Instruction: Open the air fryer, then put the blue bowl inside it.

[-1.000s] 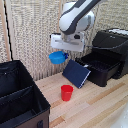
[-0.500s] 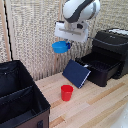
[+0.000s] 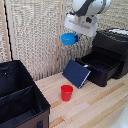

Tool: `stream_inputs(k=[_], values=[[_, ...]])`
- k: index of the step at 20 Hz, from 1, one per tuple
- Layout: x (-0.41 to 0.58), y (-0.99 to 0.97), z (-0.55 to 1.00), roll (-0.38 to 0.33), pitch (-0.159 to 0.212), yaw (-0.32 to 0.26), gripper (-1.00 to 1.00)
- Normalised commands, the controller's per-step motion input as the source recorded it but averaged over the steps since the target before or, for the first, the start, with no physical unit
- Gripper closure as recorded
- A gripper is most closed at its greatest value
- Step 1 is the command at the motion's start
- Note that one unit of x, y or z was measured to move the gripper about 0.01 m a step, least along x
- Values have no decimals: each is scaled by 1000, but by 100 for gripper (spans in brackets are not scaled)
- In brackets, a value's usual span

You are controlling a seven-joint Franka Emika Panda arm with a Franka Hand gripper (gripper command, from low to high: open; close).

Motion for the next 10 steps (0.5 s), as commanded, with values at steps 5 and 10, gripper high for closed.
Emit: stream_inputs(k=[5, 10], values=[[-11, -758, 0, 0, -43, -162, 100], [-103, -801, 0, 0, 6, -149, 100]])
